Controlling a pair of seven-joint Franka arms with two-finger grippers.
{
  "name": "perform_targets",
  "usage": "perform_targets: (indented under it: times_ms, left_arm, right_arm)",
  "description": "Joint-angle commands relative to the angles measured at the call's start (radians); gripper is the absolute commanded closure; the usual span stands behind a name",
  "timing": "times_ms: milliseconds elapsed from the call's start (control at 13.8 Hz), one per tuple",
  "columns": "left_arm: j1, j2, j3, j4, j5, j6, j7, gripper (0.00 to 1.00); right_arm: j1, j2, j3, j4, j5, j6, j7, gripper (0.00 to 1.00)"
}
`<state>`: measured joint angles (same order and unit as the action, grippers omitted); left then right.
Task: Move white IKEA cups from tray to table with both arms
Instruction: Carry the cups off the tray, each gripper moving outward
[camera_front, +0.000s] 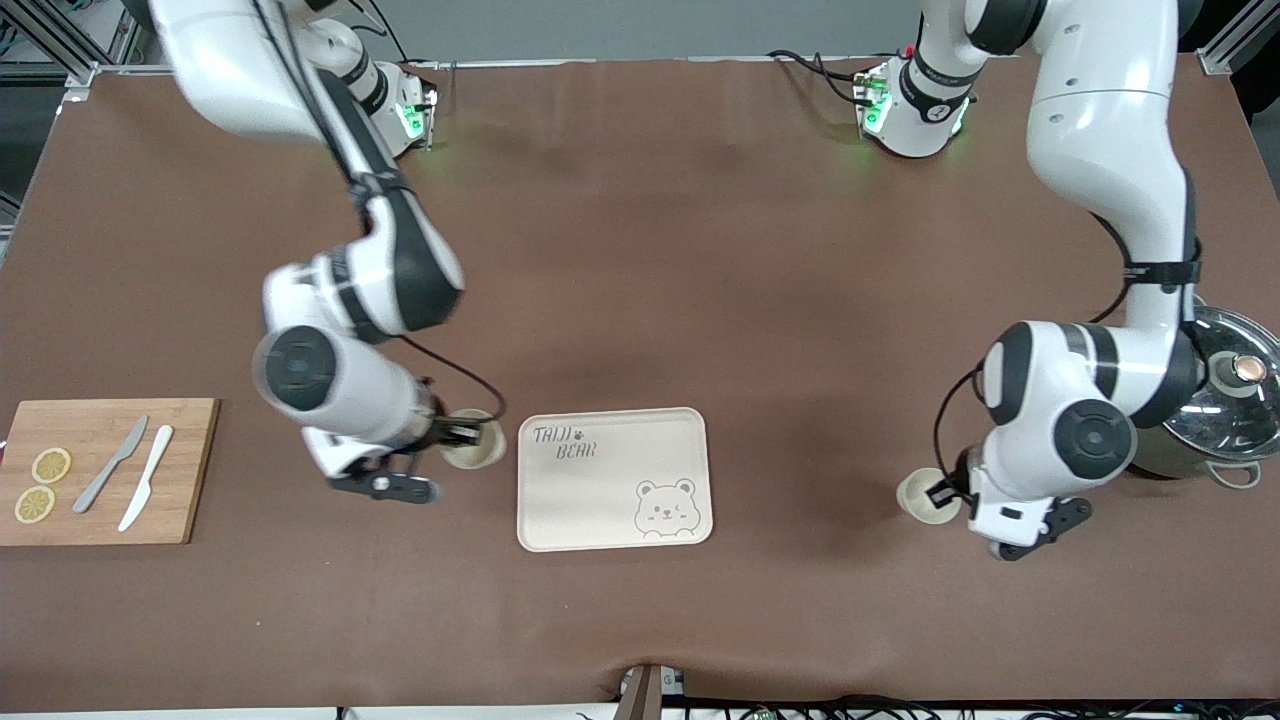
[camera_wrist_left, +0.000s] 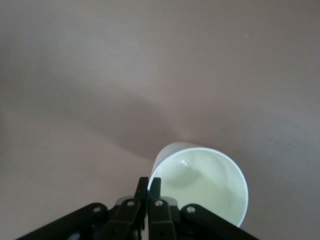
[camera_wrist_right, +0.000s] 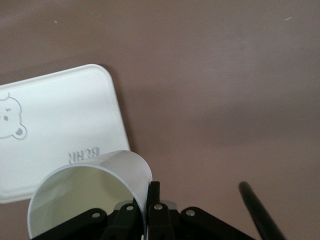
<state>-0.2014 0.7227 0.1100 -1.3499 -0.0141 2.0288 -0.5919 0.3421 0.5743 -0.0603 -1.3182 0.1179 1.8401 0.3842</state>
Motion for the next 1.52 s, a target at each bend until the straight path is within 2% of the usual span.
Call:
perform_targets:
  times_ms: [0, 217, 433, 867, 939, 1083, 1228, 1300, 1444]
  left_arm:
    - [0.039, -0.012, -0.009, -0.015, 0.019, -0.005, 0.046, 1.0]
    - [0.048, 0.004, -0.009, -0.015, 0.019, 0.01, 0.047, 1.0]
    - [0.06, 0.026, -0.009, -0.015, 0.02, 0.022, 0.047, 1.0]
    - [0.059, 0.053, -0.009, -0.017, 0.02, 0.022, 0.047, 1.0]
    - [0.06, 0.052, -0.009, -0.017, 0.019, 0.022, 0.05, 0.96]
    - [0.063, 0.05, -0.009, -0.015, 0.011, 0.021, 0.064, 0.69]
    - [0.063, 0.047, -0.009, -0.015, 0.01, 0.021, 0.064, 0.33]
    - [0.063, 0.046, -0.009, -0.015, 0.008, 0.021, 0.064, 0.29]
    - [0.063, 0.04, -0.009, -0.014, 0.006, 0.019, 0.064, 0.15]
  right_arm:
    - [-0.122, -0.085, 0.014, -0.055, 0.011, -0.051, -0.196, 1.0]
    - [-0.247, -0.102, 0.013, -0.107, 0.005, -0.035, -0.455, 1.0]
    - [-0.323, -0.093, 0.013, -0.206, 0.005, 0.103, -0.634, 1.0]
    - [-0.347, -0.015, 0.013, -0.326, 0.003, 0.346, -0.719, 1.0]
    - [-0.348, 0.005, 0.013, -0.326, 0.003, 0.364, -0.719, 1.0]
    - [-0.35, 0.047, 0.013, -0.326, 0.003, 0.418, -0.72, 1.0]
    - [-0.351, 0.067, 0.013, -0.326, 0.003, 0.445, -0.72, 1.0]
    - [-0.35, 0.081, 0.013, -0.326, 0.005, 0.461, -0.719, 1.0]
    - [-0.348, 0.096, 0.013, -0.326, 0.005, 0.487, -0.719, 1.0]
